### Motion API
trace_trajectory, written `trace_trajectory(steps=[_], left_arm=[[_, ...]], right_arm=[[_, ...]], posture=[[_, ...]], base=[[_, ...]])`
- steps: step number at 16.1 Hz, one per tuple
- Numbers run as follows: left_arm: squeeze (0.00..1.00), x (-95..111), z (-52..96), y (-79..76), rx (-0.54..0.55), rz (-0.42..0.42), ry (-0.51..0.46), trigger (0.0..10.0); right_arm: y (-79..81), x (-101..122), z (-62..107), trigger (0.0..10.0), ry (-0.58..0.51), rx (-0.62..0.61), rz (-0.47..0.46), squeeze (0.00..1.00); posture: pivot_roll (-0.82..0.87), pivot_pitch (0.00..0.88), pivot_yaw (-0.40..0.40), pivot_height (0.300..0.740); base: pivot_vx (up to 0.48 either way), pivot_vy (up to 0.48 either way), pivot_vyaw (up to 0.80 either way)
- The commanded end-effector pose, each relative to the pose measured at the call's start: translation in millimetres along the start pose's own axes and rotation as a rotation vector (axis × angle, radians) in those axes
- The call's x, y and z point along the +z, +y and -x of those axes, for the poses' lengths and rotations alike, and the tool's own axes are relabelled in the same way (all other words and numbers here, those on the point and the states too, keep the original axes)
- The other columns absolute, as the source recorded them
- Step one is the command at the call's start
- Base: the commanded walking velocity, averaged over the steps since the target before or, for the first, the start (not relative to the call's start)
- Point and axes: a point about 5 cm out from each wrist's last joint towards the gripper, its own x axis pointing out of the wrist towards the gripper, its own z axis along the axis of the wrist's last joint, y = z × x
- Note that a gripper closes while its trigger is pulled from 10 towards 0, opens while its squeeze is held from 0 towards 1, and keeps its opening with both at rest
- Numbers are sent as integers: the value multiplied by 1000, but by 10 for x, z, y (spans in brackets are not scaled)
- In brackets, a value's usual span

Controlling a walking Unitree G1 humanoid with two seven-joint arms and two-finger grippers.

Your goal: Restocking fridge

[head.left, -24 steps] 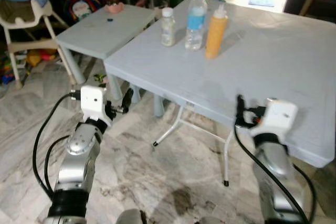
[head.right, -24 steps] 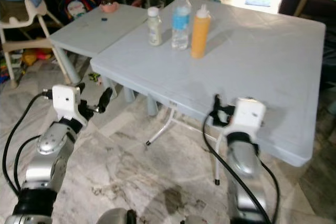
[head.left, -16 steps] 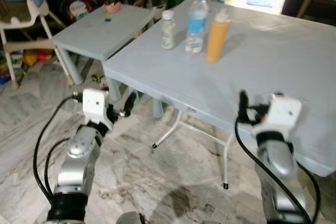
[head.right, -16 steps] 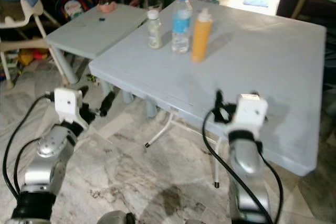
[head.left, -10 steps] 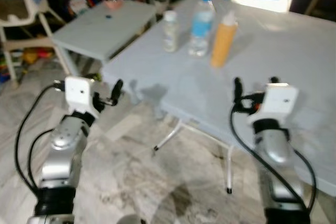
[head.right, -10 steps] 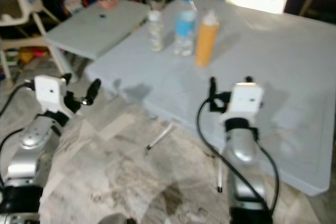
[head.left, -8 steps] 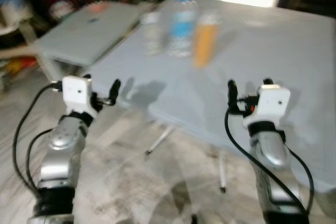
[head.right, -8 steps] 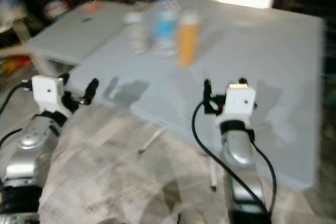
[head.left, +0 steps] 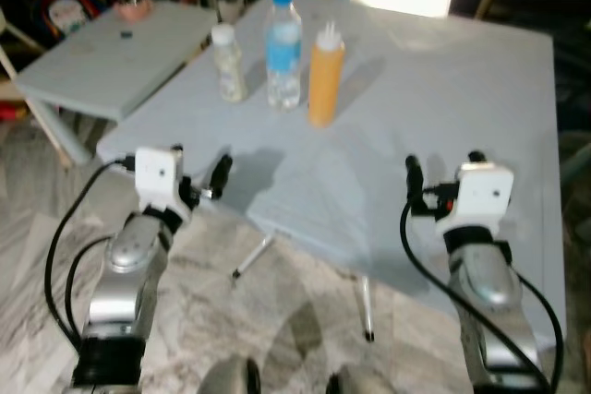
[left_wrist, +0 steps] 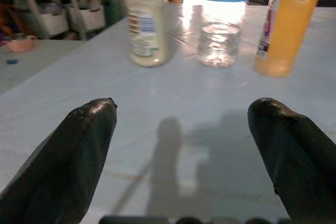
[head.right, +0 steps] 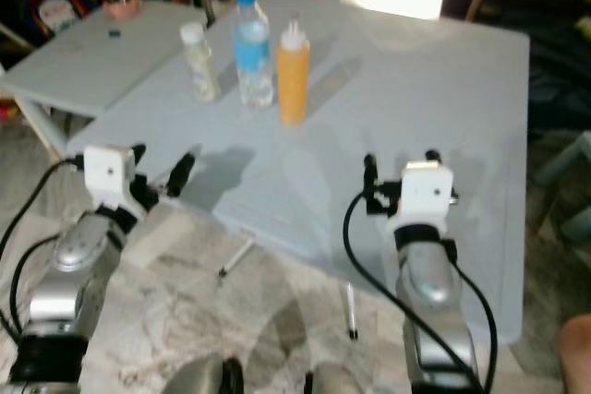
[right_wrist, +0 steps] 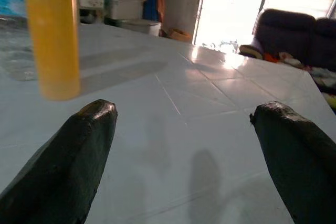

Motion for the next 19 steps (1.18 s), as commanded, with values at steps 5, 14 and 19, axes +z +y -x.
trace_trajectory(steps=[5, 14, 19], left_arm=[[0, -43, 43, 66, 16, 23, 19, 10000], [0, -39, -7, -38, -34, 30, 11, 10000], [0, -37, 17, -46, -40, 28, 8, 10000]], right_arm=[[56, 165, -110, 10000, -68, -13, -29, 0], [70, 66, -39, 10000, -33, -23, -45, 0], [94, 36, -14, 10000, -25, -14, -39, 0]], posture=[[-69, 85, 54, 740], [-78, 87, 59, 740], [-79, 93, 54, 740]], base=[[250, 0, 159], [445, 54, -178], [249, 0, 0]])
